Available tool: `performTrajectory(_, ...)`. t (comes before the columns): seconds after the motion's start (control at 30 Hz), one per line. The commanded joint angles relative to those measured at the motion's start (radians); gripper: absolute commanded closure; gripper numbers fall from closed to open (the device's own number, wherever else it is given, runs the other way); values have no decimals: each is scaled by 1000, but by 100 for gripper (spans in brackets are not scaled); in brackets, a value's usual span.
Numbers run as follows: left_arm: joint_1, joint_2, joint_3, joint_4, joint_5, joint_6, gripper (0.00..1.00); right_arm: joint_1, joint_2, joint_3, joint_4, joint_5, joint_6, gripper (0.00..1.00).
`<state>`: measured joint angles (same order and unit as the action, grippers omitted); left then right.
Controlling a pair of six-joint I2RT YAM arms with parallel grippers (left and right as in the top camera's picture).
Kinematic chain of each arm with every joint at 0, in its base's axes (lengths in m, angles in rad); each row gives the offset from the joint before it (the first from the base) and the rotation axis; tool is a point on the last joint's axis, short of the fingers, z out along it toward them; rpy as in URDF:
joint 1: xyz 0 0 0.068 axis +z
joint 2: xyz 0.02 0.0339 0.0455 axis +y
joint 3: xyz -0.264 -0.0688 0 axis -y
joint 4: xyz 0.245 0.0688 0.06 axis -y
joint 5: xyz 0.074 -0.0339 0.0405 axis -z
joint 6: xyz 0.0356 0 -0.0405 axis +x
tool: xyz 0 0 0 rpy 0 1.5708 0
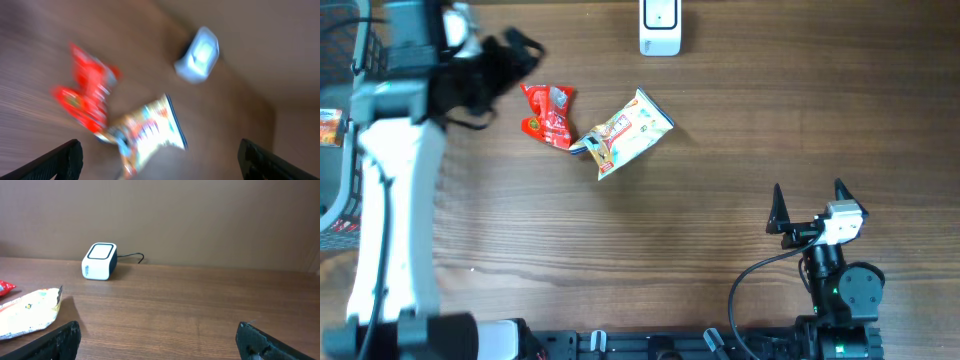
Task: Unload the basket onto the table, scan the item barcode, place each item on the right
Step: 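Carry the wet-wipe pack to the table center and release it, then move the left gripper back over the basket and lower it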
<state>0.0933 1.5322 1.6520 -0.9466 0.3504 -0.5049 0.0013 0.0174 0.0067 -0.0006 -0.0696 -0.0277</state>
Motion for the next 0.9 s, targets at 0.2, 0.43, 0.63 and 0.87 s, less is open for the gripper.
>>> performTrajectory(0.2,312,-206,187,24,-309,-8,1,4,-7,-2,2,14,8,0)
performTrajectory(0.43,462,-157,194,61,-530,-31,1,4,-7,-2,2,14,8,0)
performTrajectory(0.63,549,53,194,82,-542,-132,0,4,-7,-2,2,14,8,0)
performTrajectory(0.87,610,246,194,61,-542,-132,1,4,-7,-2,2,14,8,0)
